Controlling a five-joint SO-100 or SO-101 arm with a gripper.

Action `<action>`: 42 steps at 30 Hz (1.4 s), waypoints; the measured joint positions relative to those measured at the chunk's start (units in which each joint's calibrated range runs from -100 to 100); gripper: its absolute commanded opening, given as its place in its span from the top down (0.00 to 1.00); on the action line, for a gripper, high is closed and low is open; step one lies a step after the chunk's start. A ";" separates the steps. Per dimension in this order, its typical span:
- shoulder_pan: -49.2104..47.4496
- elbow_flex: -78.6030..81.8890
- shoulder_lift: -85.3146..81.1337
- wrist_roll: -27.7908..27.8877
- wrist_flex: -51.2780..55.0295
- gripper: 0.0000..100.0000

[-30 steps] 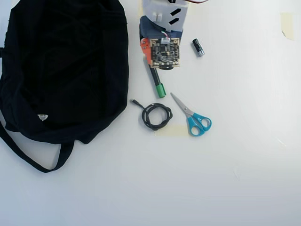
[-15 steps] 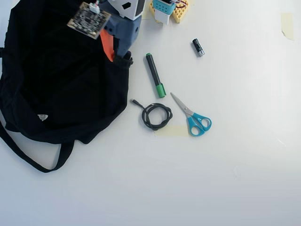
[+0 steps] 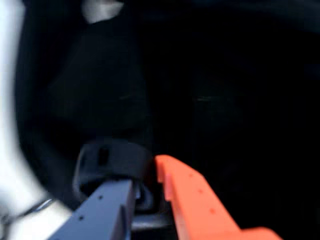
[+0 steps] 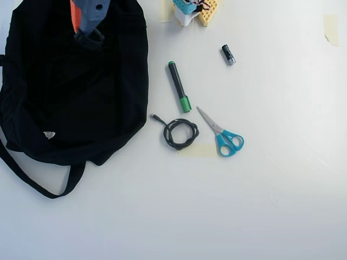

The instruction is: Put the bike light into the black bag

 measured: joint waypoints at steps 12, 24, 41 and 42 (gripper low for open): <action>10.95 47.41 0.08 -0.39 -40.27 0.96; 1.84 47.72 -27.73 -2.78 -32.03 0.68; -36.74 64.78 -62.10 -4.88 -31.34 0.98; -37.11 67.61 -64.59 -4.93 -31.34 0.98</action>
